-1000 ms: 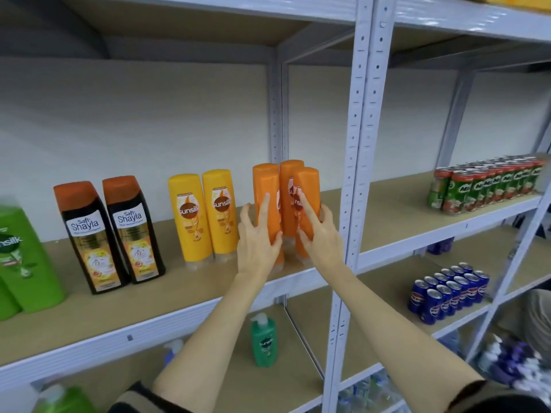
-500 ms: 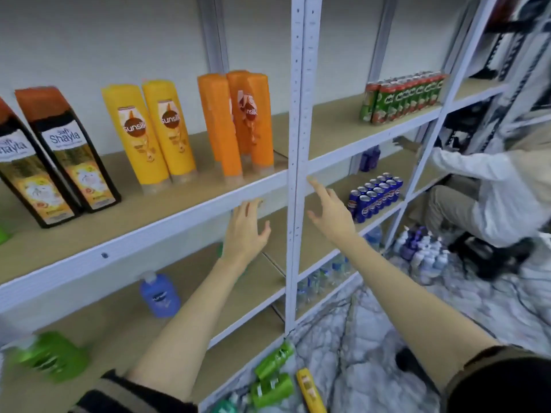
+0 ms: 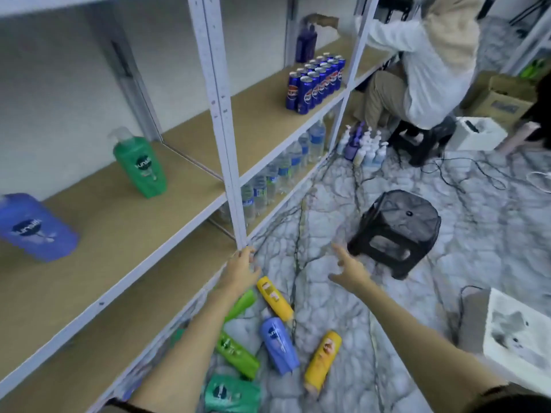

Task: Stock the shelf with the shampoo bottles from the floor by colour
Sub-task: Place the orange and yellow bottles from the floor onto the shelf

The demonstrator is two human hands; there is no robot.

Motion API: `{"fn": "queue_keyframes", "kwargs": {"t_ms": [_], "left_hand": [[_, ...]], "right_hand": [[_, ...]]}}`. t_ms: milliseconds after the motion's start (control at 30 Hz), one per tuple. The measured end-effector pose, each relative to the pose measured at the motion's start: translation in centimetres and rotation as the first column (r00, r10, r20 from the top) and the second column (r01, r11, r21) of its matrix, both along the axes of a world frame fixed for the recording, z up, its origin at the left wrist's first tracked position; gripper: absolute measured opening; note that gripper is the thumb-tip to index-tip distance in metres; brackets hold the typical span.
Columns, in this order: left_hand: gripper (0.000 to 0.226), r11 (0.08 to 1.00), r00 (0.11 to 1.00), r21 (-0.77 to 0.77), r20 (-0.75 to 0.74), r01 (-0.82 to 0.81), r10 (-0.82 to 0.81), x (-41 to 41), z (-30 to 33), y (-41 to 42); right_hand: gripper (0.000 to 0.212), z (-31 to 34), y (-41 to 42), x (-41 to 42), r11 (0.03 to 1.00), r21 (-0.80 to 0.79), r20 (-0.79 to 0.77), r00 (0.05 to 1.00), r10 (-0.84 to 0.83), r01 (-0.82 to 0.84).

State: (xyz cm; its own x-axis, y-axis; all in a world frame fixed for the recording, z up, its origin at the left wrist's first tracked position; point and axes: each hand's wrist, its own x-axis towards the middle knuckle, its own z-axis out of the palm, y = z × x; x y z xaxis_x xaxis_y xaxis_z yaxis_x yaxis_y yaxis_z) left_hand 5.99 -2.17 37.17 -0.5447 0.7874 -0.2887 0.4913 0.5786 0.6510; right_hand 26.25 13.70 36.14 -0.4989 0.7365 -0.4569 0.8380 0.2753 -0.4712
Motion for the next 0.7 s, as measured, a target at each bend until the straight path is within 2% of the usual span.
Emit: {"fn": "queue_keyframes", "kwargs": {"t_ms": [233,400,533,700], "left_hand": [[0.042,0.993,0.982,-0.021,0.153,0.114,-0.110,4.0,-22.5,2.7],[0.038,0.987,0.978,-0.017,0.142,0.158,-0.154,4.4,-35.5,4.4],[0.032,0.988,0.982,0.000,0.111,0.155,-0.154,4.1,-42.1,5.7],[0.035,0.993,0.985,0.035,0.129,0.115,-0.119,4.1,-46.0,6.3]], "right_hand": [[0.077,-23.0,-2.5,7.7,0.961,-0.198,0.083,0.981,-0.178,0.191],[0.080,-37.4,-3.7,11.1,0.878,-0.265,0.154,0.916,-0.370,0.398],[0.081,-44.6,-4.4,11.4,0.854,-0.241,0.111,0.888,-0.447,0.460],[0.095,-48.1,-3.8,10.9,0.843,-0.271,-0.056,0.867,-0.495,0.464]]}}
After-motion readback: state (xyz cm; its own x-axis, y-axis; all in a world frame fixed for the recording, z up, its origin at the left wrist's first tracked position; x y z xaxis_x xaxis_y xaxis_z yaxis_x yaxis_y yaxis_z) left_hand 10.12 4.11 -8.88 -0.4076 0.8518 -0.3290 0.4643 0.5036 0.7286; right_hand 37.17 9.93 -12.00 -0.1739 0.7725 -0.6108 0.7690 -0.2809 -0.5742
